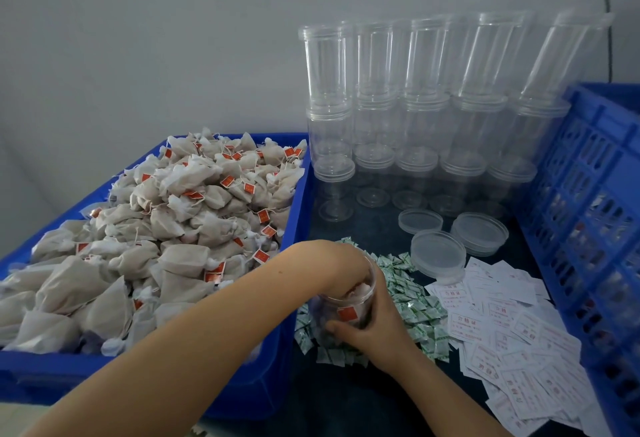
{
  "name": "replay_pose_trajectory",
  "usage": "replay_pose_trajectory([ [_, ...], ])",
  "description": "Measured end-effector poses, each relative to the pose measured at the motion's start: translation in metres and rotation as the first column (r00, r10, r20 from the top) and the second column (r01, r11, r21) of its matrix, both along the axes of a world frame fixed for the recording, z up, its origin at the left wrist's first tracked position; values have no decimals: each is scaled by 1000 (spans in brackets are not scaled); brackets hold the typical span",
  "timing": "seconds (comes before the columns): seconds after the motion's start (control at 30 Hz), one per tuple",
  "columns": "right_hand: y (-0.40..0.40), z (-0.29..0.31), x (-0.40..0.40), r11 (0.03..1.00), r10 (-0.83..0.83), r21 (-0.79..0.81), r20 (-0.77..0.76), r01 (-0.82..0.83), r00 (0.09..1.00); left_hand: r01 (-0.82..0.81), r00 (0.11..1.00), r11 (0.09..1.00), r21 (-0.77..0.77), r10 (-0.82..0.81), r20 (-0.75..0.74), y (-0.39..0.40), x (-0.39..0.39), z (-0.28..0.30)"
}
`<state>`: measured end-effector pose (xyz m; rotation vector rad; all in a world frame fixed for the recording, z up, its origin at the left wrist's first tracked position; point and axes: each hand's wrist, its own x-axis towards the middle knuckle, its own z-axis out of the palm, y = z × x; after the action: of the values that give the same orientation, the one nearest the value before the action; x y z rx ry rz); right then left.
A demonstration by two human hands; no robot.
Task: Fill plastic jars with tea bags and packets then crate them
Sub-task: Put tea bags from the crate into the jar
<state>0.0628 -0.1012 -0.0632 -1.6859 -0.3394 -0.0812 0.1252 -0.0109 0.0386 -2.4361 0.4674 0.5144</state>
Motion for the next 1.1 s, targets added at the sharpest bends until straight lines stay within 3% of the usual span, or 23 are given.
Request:
replay_pose_trajectory([
  [0.03,0,0,0,1000,1,-1,2,-1,1000,30,987,972,-235,-66,-145,5,-13,31],
  [0.07,0,-1,1,1000,4,-1,5,-4,1000,81,967,924,-374,-164,-196,21,-22,56],
  [0.13,-1,-3,1,1000,7,-9,8,-7,1000,163,955,857,-489,-261,-140,36,-23,76],
  [0.3,-2,-5,-1,998,-23,-52,5,24,1000,24,982,692,-721,-152,-114,69,-9,98],
  [0.4,-2,-6,0,998,-25,-57,13,25,1000,16,999,595,-804,-45,-13,91,3,101],
  [0.5,-2,-7,0,999,-22,-41,13,23,1000,46,984,607,-793,108,140,110,20,88],
  [0.67,-2,-8,-1,999,-35,-30,26,35,999,79,882,740,-668,261,393,127,41,52],
  [0.9,-1,-7,-1,999,-45,-28,24,45,999,-57,785,899,-434,309,536,143,65,20],
  [1.1,-1,-7,-2,999,-47,-25,15,47,999,-110,733,920,-377,331,594,140,75,20],
])
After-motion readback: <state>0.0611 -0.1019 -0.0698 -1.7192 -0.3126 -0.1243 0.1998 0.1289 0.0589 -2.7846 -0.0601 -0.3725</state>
